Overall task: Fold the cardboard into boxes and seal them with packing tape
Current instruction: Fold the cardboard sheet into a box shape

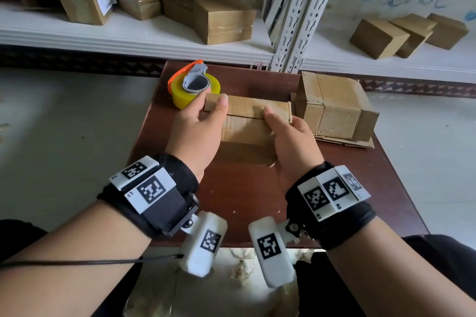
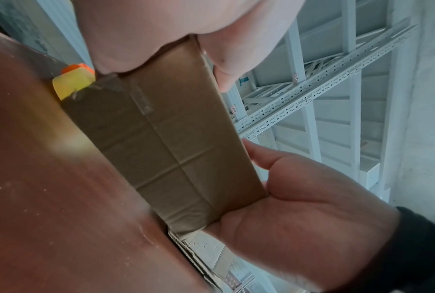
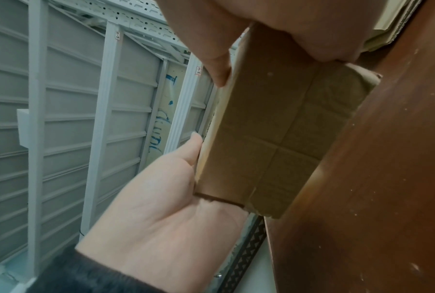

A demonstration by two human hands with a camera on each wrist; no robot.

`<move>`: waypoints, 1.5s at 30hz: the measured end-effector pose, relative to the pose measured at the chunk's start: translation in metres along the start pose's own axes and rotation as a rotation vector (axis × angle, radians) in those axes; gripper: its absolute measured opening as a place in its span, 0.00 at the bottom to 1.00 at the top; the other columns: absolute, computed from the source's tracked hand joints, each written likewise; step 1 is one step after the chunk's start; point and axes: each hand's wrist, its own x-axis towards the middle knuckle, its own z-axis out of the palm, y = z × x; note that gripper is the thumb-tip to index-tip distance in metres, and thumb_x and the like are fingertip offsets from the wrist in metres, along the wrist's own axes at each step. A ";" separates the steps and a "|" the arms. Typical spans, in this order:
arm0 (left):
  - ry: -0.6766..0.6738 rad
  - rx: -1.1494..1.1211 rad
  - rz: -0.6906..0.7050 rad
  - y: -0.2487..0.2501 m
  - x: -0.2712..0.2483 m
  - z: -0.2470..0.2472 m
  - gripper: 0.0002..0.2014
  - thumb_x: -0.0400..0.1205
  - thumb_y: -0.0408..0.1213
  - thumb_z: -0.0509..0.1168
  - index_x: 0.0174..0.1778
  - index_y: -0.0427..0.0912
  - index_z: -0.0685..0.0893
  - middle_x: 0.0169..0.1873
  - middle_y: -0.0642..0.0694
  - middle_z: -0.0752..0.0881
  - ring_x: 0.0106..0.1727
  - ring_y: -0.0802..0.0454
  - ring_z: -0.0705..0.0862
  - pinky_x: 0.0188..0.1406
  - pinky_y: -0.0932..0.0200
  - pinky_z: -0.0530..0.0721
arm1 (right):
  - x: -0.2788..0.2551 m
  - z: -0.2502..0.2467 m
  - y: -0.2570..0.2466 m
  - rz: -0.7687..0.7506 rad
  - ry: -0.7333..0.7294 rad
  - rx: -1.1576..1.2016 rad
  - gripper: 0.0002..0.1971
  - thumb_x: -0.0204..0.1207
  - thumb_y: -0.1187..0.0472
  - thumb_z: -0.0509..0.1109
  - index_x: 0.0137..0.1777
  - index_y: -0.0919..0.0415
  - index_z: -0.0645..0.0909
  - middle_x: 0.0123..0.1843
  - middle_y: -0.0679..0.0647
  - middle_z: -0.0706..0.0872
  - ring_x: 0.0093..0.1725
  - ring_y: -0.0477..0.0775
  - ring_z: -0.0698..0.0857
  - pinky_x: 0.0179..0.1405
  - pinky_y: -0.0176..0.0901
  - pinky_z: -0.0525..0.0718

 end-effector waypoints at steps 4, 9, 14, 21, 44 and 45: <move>0.026 0.091 0.094 0.005 -0.002 0.001 0.28 0.86 0.58 0.66 0.82 0.55 0.77 0.73 0.60 0.82 0.73 0.63 0.79 0.76 0.61 0.76 | -0.001 -0.003 -0.001 -0.111 0.018 0.002 0.36 0.65 0.36 0.80 0.68 0.56 0.84 0.58 0.55 0.93 0.56 0.58 0.94 0.56 0.69 0.92; 0.029 0.261 0.163 0.007 -0.002 -0.002 0.18 0.89 0.58 0.60 0.46 0.48 0.84 0.36 0.56 0.84 0.39 0.60 0.81 0.41 0.57 0.75 | -0.003 -0.001 -0.003 -0.207 -0.011 -0.078 0.33 0.69 0.33 0.76 0.69 0.53 0.85 0.59 0.52 0.93 0.59 0.57 0.93 0.61 0.68 0.91; -0.011 0.407 0.122 0.005 -0.003 -0.004 0.25 0.90 0.60 0.56 0.33 0.47 0.67 0.28 0.50 0.72 0.31 0.50 0.73 0.34 0.50 0.64 | -0.002 -0.007 -0.004 -0.249 -0.038 -0.166 0.18 0.81 0.41 0.72 0.62 0.52 0.88 0.55 0.50 0.94 0.55 0.54 0.93 0.59 0.65 0.92; -0.039 0.451 0.135 0.006 -0.004 -0.007 0.21 0.89 0.60 0.56 0.49 0.45 0.79 0.39 0.51 0.82 0.44 0.46 0.80 0.43 0.53 0.71 | -0.005 -0.001 -0.001 -0.163 0.017 -0.155 0.49 0.59 0.26 0.75 0.75 0.58 0.78 0.61 0.51 0.91 0.57 0.52 0.92 0.57 0.60 0.93; -0.001 0.538 0.173 0.023 0.007 -0.015 0.18 0.88 0.59 0.60 0.50 0.46 0.77 0.37 0.56 0.79 0.41 0.50 0.79 0.40 0.58 0.67 | -0.005 0.005 -0.005 -0.130 0.009 -0.269 0.26 0.82 0.41 0.73 0.71 0.58 0.78 0.57 0.48 0.87 0.55 0.49 0.88 0.53 0.44 0.87; 0.003 0.518 0.177 0.022 0.005 -0.015 0.17 0.88 0.58 0.61 0.46 0.48 0.76 0.36 0.57 0.78 0.38 0.54 0.78 0.36 0.60 0.66 | -0.005 0.004 -0.004 -0.146 0.007 -0.289 0.24 0.83 0.42 0.73 0.71 0.58 0.80 0.58 0.49 0.88 0.54 0.49 0.88 0.52 0.42 0.86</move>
